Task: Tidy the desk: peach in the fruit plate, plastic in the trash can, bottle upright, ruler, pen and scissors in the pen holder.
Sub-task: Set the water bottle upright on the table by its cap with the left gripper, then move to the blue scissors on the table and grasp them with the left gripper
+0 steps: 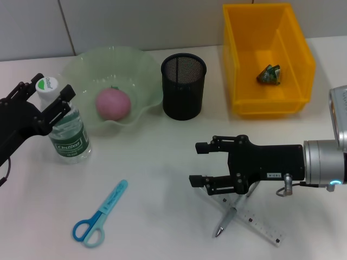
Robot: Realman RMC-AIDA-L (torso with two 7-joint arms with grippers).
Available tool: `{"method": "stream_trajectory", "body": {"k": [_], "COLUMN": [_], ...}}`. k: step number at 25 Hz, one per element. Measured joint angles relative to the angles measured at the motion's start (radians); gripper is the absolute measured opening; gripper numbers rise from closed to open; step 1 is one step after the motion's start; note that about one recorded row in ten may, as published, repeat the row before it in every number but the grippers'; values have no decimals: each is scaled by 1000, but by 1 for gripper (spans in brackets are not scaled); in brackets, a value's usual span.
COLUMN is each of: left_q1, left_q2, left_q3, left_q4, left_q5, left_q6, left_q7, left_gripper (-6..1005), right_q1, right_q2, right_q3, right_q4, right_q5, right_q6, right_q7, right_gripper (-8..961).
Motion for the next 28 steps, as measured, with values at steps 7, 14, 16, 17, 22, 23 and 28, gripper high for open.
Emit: {"method": "stream_trajectory", "body": {"k": [7,14,16,17,22,23,28], "left_q1": [13,60,96,113,146,150,154], "left_q2": [4,8,15,20,40,47,72], "left_q3": [11,23,32,32,33,33,32], "left_q4": [16,115,195,237,320,331,364], "left_q5": [1,1,19,35,96,116,186], "left_q6": [36,77,104,118,155,170,239], "left_q7": [-8,-100,-184,-233,-350,-378,-465], "left_gripper": [759,803,802,802,801,801,800], "right_q1": [0,-2,-2,-1,-4,-4,-4], "right_q2": [0,0,0,0,0,0,-1], "right_q3": [-1,4,5,4,0,2,5], "right_q4": [0,1,1,1,4,6,12], "right_q5": [0,0,0,4,22,23,24], "right_q6": [-1,-1,-1,-2,-2,-2,-2], "right_q7": [2,2,2,2,2,2,3], "right_gripper": [769,769,769,769,769,769,769]}}
